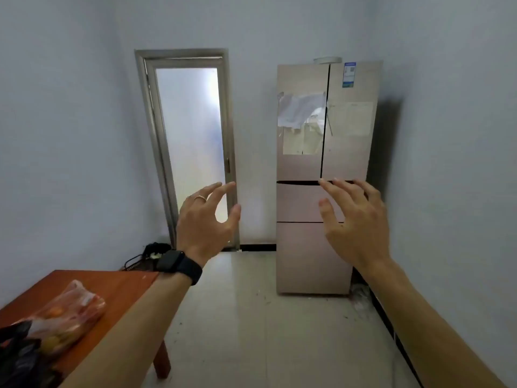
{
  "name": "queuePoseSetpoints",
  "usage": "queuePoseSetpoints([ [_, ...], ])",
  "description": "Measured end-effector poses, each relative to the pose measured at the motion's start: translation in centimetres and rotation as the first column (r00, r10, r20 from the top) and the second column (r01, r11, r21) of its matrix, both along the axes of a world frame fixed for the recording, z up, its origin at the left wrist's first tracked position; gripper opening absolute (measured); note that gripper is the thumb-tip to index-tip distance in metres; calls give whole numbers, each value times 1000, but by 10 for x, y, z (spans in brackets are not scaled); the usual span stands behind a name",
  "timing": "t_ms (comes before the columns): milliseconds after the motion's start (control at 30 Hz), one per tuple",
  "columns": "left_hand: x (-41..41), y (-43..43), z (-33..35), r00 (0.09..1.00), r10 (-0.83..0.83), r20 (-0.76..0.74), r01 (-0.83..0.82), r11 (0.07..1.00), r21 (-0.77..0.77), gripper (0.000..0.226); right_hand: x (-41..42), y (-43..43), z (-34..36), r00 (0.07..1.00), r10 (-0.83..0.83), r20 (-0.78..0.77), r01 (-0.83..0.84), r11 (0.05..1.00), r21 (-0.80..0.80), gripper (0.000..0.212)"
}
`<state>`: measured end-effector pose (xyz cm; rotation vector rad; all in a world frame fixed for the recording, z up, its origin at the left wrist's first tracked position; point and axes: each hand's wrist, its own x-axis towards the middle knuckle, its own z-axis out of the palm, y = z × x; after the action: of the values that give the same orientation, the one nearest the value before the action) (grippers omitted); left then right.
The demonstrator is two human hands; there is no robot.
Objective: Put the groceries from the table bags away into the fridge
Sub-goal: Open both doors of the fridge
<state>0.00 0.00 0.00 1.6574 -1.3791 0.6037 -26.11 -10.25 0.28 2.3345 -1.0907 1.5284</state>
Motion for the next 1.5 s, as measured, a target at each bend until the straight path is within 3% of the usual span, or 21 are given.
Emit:
queuePoseSetpoints([
  [133,20,-59,-39,994,-28,-103,39,993,109,50,27,-49,-41,1000,-25,13,23,991,131,45],
  [533,110,-297,-101,978,-88,-188,151,924,351,41,121,-268,-100,969,-116,-218,193,906,377,50],
  [800,138,-412,-114,977,-94,-194,175,872,457,41,144,-373,-117,959,-143,-246,238,876,420,45],
  [1033,144,-548,-134,976,-132,-175,200,864,461,40,147,-499,-139,956,-148,-253,251,860,445,49],
  [1300,134,-715,-158,971,-96,-220,198,838,508,36,141,-671,-145,986,-58,-155,137,814,565,36],
  [1500,128,-814,-177,893,-88,-442,330,796,507,35,138,-777,-149,1000,-25,15,7,692,722,36],
])
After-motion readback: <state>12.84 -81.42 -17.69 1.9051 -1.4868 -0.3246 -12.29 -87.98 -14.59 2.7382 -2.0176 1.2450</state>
